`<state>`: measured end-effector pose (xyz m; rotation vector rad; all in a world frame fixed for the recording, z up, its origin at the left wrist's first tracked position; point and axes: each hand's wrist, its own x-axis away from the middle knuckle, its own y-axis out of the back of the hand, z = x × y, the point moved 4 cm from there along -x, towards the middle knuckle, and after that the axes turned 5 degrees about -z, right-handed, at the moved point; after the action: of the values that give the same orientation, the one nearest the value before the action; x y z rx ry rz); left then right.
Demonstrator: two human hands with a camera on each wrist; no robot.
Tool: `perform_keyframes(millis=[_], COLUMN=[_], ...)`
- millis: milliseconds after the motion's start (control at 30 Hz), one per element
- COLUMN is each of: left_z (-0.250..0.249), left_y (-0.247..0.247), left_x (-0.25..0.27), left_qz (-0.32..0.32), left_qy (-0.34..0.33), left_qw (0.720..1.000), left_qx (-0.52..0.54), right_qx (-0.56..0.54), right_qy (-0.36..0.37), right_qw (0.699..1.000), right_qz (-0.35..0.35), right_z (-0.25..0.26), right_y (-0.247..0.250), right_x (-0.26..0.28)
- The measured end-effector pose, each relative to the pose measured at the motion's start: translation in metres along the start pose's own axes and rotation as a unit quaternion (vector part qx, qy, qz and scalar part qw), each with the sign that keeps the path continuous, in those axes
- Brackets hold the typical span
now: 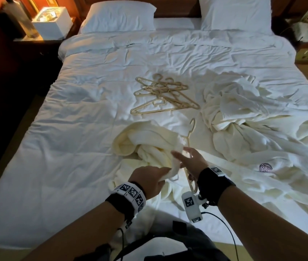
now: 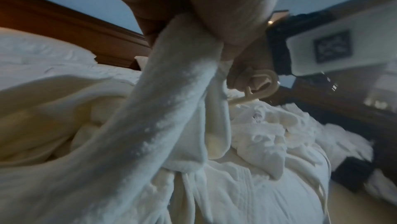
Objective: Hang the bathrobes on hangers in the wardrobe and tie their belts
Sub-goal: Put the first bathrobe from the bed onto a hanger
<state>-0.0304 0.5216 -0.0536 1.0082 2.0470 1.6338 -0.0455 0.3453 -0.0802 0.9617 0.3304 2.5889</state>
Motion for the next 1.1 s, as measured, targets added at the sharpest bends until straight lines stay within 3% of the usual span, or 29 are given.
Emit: perform_keyframes(millis=[67, 167, 300, 367, 433, 500, 600, 700, 767, 867, 1100], left_z=[0.004, 0.000, -0.003, -0.005, -0.008, -0.003, 0.017, 0.029, 0.042, 0.069, 0.095], left_y=[0.002, 0.002, 0.022, 0.025, 0.019, 0.011, 0.011, 0.017, 0.024, 0.029, 0.040], left_x=[-0.001, 0.001, -0.006, -0.010, -0.013, -0.012, -0.006, -0.007, -0.010, -0.016, -0.015], left_qz=[-0.028, -0.042, -0.134, -0.150, -0.115, -0.063, -0.077, -0.028, -0.030, -0.076, -0.133], left_qy=[0.018, -0.019, -0.034, -0.042, -0.049, -0.004, 0.099, 0.138, 0.213, 0.313, 0.393], left_qw=[0.999, 0.999, 0.990, 0.987, 0.991, 0.993, 0.965, 0.947, 0.896, 0.779, 0.675], left_qx=[0.004, -0.010, 0.031, 0.050, 0.044, 0.099, 0.231, 0.289, 0.389, 0.537, 0.611], right_qx=[0.046, 0.025, 0.027, 0.033, -0.035, -0.108, -0.164, -0.160, -0.137, -0.087, -0.002], right_qy=[0.015, -0.001, -0.007, -0.012, -0.021, -0.013, 0.003, 0.021, 0.025, 0.035, 0.129], right_qw=[0.999, 1.000, 0.999, 0.999, 0.999, 0.994, 0.986, 0.987, 0.990, 0.995, 0.991], right_qz=[0.005, 0.000, 0.034, 0.024, -0.001, -0.014, 0.004, 0.030, 0.035, 0.024, 0.025], right_z=[0.003, 0.011, 0.017, 0.020, 0.024, 0.027, 0.028, 0.033, 0.034, 0.032, 0.037], right_y=[-0.003, -0.001, -0.007, -0.011, -0.009, -0.005, 0.001, 0.005, 0.008, 0.012, 0.009], right_x=[0.000, -0.004, -0.001, -0.003, -0.009, -0.015, -0.016, -0.010, -0.010, -0.014, -0.002])
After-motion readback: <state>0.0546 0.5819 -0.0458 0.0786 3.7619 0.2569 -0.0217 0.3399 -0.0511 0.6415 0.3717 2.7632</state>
